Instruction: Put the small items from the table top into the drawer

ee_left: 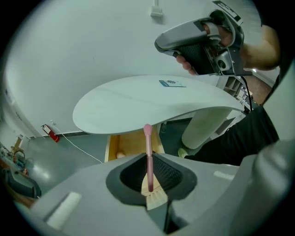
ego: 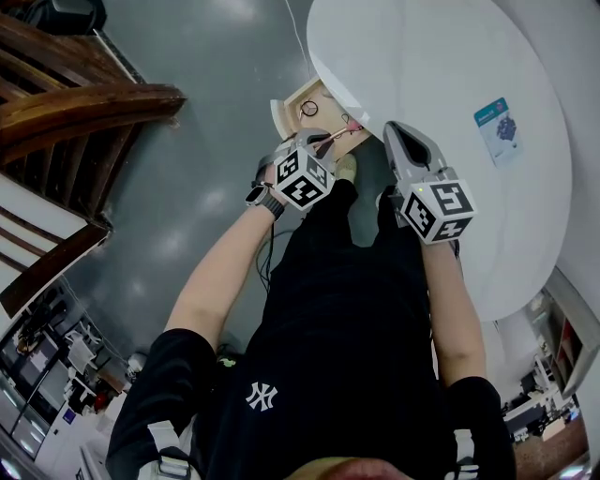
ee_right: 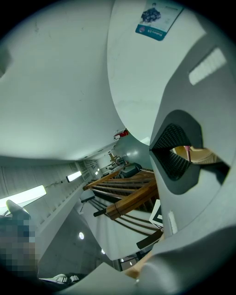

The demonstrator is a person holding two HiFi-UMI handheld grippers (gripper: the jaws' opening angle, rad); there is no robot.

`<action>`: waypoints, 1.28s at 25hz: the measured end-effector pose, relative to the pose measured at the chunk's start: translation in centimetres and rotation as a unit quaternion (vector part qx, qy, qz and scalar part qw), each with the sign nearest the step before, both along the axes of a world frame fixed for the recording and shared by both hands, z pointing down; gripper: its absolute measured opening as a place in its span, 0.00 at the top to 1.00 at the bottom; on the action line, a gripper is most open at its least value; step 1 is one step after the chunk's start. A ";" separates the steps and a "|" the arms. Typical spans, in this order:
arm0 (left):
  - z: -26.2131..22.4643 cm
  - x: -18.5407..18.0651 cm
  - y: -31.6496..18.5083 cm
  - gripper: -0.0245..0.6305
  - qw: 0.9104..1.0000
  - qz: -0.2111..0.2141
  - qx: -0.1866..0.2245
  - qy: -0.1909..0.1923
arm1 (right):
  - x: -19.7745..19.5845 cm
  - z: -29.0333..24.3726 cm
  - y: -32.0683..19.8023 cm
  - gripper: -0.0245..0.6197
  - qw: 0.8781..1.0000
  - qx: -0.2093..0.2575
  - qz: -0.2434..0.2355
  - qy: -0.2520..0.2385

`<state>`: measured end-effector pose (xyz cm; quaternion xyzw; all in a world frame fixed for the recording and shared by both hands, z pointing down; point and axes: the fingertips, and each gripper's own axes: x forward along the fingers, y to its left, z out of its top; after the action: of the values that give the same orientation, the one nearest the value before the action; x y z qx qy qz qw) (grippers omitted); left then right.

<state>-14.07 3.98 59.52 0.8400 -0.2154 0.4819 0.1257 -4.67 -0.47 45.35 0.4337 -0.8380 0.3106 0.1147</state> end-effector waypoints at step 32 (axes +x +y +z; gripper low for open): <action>10.6 -0.1 -2.8 0.80 0.994 0.050 -0.089 -0.036 | -0.3 3.7 -2.2 0.92 1.000 -0.010 0.006 -0.003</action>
<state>-14.15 1.14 70.10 0.8175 -0.1335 0.5346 0.1677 -4.99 -2.66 49.07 0.4365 -0.8325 0.3211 0.1152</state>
